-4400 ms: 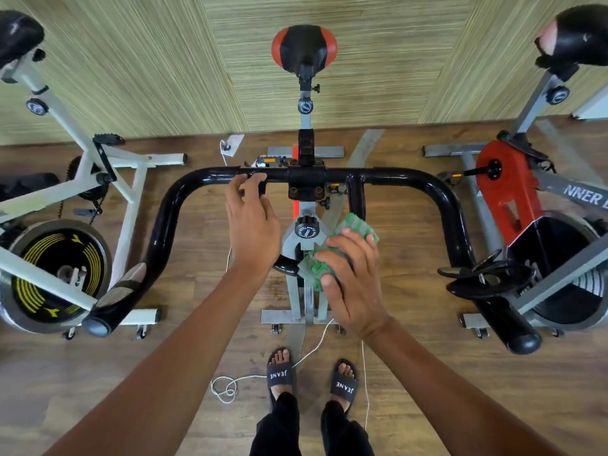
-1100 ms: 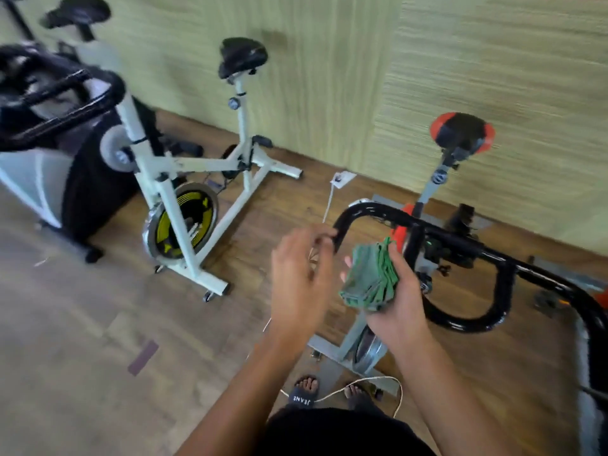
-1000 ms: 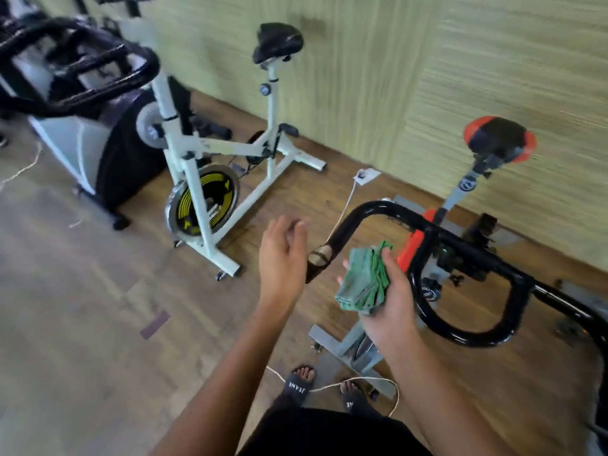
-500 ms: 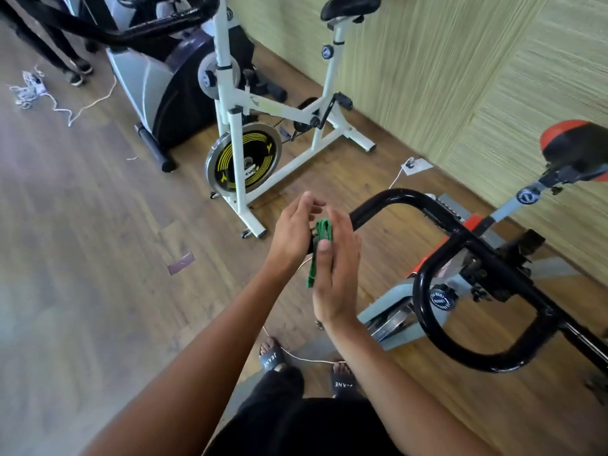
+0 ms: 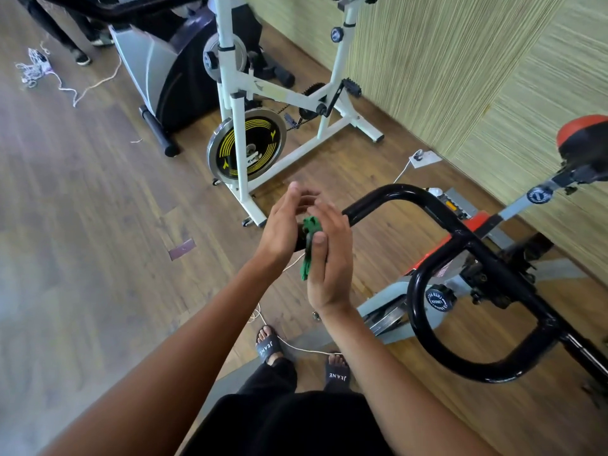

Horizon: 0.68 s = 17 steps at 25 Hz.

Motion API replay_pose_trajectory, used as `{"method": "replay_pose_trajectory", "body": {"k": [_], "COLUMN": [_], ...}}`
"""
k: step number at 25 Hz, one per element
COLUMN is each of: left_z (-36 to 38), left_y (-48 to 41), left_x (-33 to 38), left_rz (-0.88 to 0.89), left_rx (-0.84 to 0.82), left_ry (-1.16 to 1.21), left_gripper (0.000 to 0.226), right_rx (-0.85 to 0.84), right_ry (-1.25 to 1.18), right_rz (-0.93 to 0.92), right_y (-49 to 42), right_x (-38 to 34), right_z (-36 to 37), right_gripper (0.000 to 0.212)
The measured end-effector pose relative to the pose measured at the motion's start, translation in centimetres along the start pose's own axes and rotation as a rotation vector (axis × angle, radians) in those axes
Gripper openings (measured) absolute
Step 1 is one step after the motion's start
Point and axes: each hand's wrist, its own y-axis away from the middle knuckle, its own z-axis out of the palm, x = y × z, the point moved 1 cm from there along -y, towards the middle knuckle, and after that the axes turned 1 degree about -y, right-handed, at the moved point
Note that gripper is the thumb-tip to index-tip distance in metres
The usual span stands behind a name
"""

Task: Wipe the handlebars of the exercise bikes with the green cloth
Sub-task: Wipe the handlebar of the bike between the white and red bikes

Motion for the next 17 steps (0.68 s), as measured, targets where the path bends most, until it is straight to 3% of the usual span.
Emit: {"method": "replay_pose_trajectory", "body": {"k": [3, 8, 13, 17], "left_z": [0.0, 0.0, 0.1, 0.0], "left_y": [-0.2, -0.5, -0.5, -0.3], "left_x": [0.0, -0.3, -0.2, -0.2], "left_rz": [0.002, -0.025, -0.024, -0.021], "left_rx": [0.012, 0.031, 0.073, 0.057], "left_ry": [-0.002, 0.001, -0.015, -0.019], "left_gripper": [0.05, 0.046, 0.047, 0.047], "right_rx": [0.054, -0.058, -0.011, -0.066], "right_ry": [-0.035, 0.023, 0.049, 0.013], "right_rz": [0.055, -0.055, 0.109, 0.004], "right_y": [-0.3, -0.5, -1.2, 0.2], "right_x": [0.2, 1.9, 3.8, 1.1], "right_z": [0.3, -0.3, -1.0, 0.0], "right_gripper": [0.036, 0.044, 0.051, 0.045]}}
